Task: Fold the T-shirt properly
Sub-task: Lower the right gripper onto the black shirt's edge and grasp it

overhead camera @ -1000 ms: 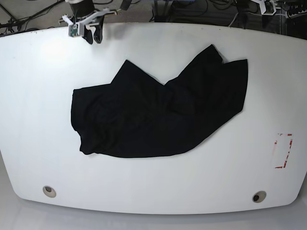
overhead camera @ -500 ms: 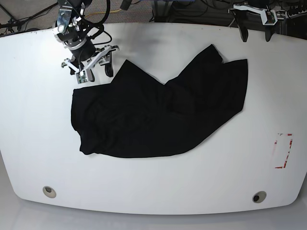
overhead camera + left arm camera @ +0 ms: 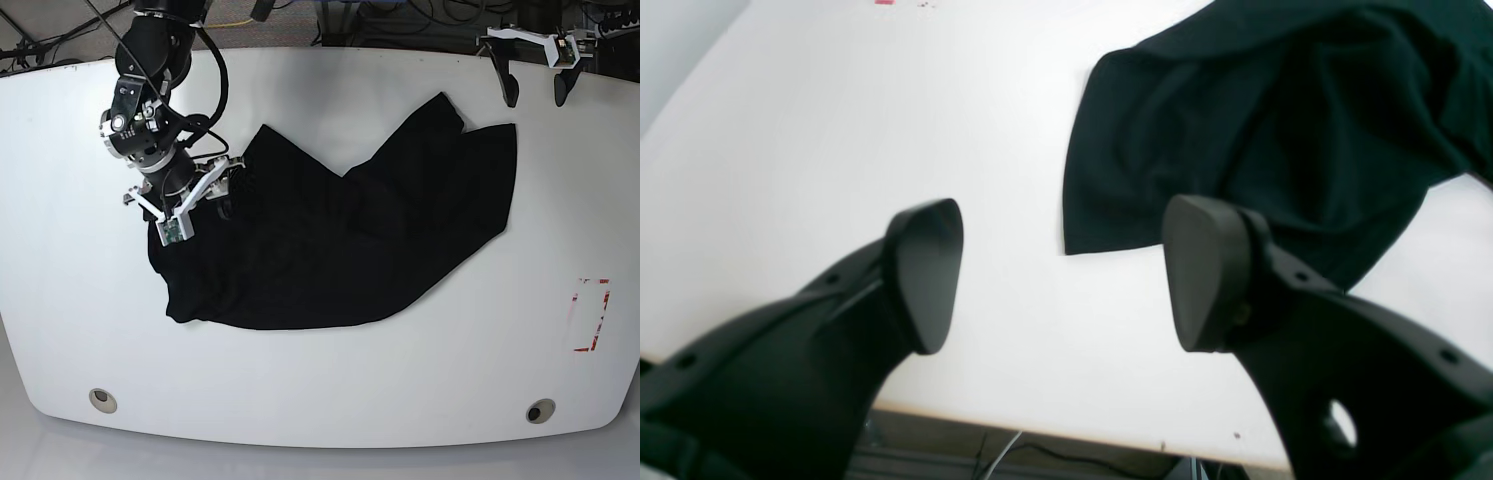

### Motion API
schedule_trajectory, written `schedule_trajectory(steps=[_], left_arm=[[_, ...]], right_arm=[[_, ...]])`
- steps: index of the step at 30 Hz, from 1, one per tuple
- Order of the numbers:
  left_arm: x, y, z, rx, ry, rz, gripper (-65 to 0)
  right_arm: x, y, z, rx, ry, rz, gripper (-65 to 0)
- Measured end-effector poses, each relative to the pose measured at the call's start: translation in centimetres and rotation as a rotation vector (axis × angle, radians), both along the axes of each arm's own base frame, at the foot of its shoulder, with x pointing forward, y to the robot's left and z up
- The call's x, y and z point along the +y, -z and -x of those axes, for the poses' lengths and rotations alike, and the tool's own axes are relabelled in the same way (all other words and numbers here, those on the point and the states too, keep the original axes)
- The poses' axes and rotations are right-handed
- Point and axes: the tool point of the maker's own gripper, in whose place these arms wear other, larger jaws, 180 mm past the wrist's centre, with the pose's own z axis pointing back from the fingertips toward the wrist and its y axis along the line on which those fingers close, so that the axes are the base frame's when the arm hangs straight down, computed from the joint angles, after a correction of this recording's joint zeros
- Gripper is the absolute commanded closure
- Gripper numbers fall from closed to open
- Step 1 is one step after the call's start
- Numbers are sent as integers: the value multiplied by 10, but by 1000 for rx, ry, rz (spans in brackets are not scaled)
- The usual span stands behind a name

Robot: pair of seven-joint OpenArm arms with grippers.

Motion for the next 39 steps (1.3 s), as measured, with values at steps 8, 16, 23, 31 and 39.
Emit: schedule_trajectory(steps=[8, 16, 23, 31, 39], left_arm=[[0, -4, -10, -32, 3, 1, -446], [0, -5, -14, -42, 6, -2, -446], [2, 2, -11, -22, 0, 0, -446], [2, 2, -11, -22, 1, 0, -446], [2, 2, -11, -21, 2, 0, -446]], right_arm=[[-20, 33, -31, 85, 72, -143, -379], [-37, 61, -52, 159, 132, -322, -379], [-41, 58, -69, 132, 153, -393, -379], [-54, 34, -98, 63, 157, -388, -380], [-80, 44, -105, 75, 201, -388, -384]])
